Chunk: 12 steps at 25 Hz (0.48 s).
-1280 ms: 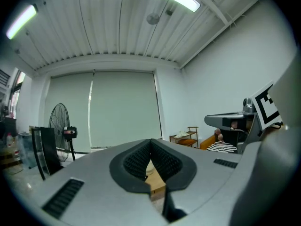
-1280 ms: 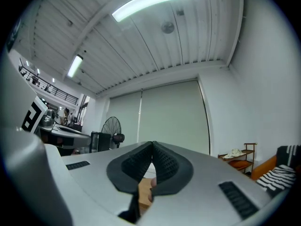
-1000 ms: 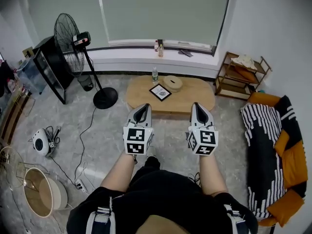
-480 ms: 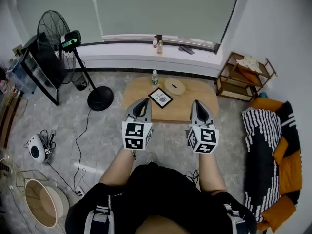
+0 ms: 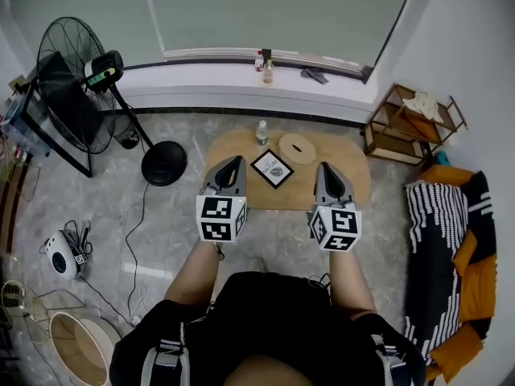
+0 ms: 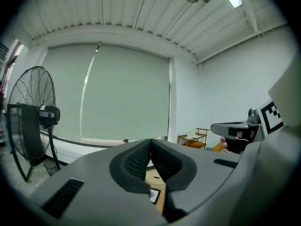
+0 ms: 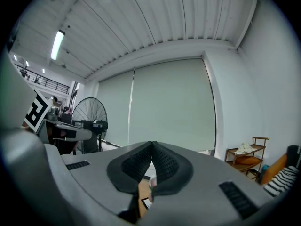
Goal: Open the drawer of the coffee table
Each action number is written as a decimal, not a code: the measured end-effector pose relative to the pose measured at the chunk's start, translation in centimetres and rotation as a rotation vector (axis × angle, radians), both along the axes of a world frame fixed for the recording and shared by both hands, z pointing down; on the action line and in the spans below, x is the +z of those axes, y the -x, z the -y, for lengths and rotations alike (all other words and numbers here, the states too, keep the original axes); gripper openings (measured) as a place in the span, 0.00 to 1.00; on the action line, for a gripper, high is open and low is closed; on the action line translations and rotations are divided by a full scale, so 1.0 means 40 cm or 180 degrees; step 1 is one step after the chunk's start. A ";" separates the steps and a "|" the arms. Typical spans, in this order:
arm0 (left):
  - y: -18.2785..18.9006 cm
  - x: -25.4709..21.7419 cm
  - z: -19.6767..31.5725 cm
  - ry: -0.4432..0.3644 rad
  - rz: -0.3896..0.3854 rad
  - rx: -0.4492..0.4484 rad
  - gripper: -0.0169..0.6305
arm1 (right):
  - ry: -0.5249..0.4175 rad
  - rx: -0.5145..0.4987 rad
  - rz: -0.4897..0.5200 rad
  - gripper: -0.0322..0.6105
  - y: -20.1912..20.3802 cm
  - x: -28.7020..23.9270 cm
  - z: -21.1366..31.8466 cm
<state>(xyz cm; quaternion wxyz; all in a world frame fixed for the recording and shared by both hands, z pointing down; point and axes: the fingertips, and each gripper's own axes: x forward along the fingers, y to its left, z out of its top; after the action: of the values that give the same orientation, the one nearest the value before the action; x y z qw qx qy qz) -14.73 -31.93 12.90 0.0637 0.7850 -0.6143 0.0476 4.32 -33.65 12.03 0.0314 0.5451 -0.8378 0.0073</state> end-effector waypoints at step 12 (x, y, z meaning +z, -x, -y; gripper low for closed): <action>0.082 0.084 0.106 0.0200 -0.0206 -0.0204 0.06 | 0.0180 -0.0185 -0.0149 0.07 0.066 0.059 0.140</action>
<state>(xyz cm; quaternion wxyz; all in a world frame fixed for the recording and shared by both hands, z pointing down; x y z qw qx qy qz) -18.01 -36.17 16.24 0.1097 0.7637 -0.6350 0.0394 1.68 -39.25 14.40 0.0666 0.5194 -0.8518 0.0172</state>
